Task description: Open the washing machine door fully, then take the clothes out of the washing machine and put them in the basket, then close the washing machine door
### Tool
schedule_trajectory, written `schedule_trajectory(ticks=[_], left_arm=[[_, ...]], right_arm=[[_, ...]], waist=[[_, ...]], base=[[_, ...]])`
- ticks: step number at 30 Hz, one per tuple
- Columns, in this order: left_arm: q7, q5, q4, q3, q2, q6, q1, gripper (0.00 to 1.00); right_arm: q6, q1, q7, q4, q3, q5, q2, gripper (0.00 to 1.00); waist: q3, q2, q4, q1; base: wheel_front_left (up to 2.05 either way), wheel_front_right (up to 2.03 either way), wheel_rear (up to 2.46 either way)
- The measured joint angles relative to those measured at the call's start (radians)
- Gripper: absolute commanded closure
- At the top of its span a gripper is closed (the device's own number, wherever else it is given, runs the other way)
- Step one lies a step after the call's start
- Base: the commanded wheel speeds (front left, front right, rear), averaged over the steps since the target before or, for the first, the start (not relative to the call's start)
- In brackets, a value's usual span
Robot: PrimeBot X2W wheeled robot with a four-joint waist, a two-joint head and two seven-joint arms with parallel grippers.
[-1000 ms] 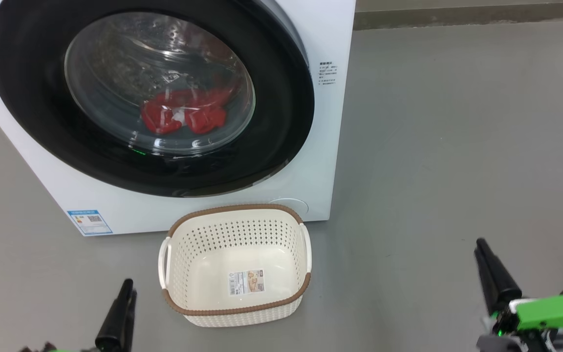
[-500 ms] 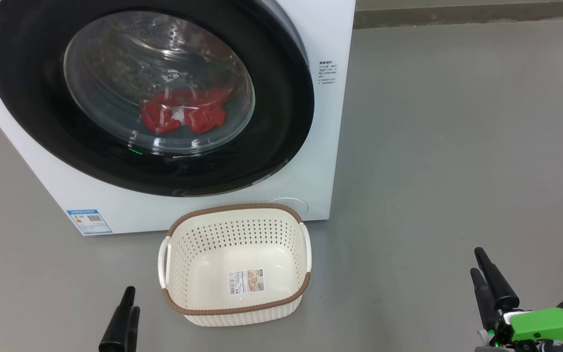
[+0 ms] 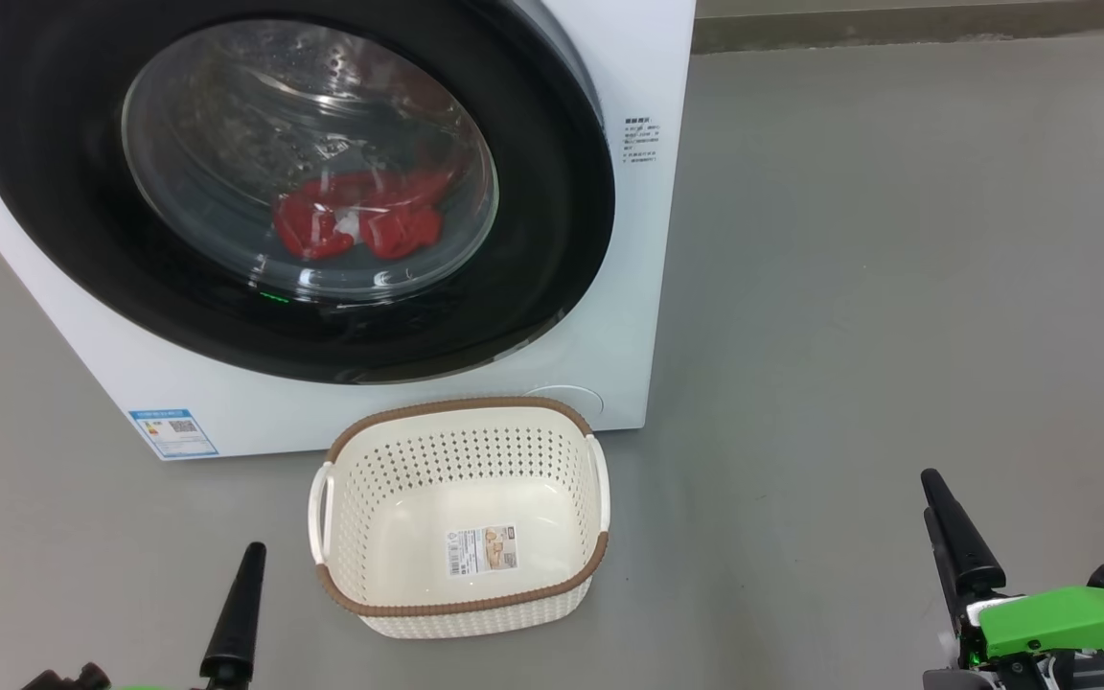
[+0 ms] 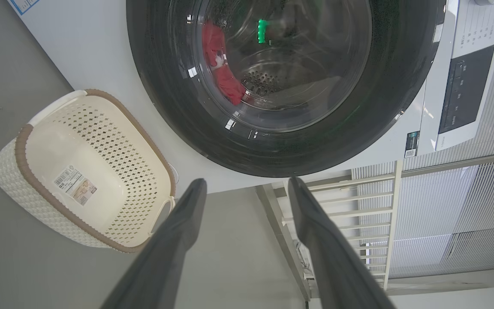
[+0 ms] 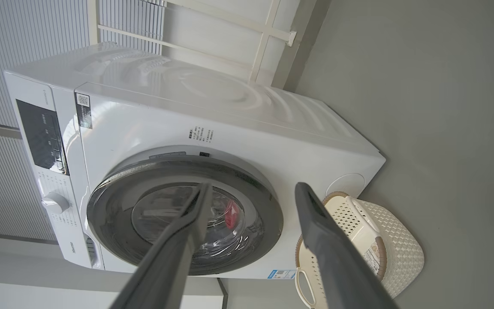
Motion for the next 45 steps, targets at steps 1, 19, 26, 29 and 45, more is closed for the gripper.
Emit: schedule_trajectory(ticks=[1, 19, 26, 29, 45], left_arm=[[-0.003, 0.018, -0.002, 0.000, 0.000, 0.000, 0.000, 0.00], [-0.054, 0.298, -0.023, -0.026, 0.000, 0.026, -0.015, 0.00], [-0.073, 0.398, -0.024, -0.031, 0.001, 0.035, -0.017, 0.00], [-0.082, 0.434, -0.025, -0.033, 0.001, 0.035, -0.023, 0.00], [-0.127, 0.624, -0.043, -0.039, 0.001, 0.045, -0.036, 0.00]], right_arm=[[0.000, 0.000, -0.005, 0.000, 0.002, -0.016, -0.001, 0.00], [0.000, -0.021, -0.054, 0.001, 0.056, -0.263, -0.023, 0.00], [0.000, -0.038, -0.076, 0.001, 0.061, -0.380, -0.026, 0.00], [0.000, -0.038, -0.084, 0.002, 0.069, -0.418, -0.026, 0.00], [0.000, -0.043, -0.130, 0.003, 0.092, -0.596, -0.032, 0.00]], waist=[[0.000, 0.0001, 0.000, 0.0000], [-0.001, 0.0001, -0.006, -0.0001], [-0.003, 0.0001, -0.007, -0.0001], [-0.004, 0.0001, -0.008, -0.0001], [-0.008, 0.0001, -0.015, -0.0001]], base=[[0.00, 0.00, 0.00], [0.00, 0.00, 0.00], [0.00, 0.00, 0.00], [0.00, 0.00, 0.00], [0.00, 0.00, 0.00]])
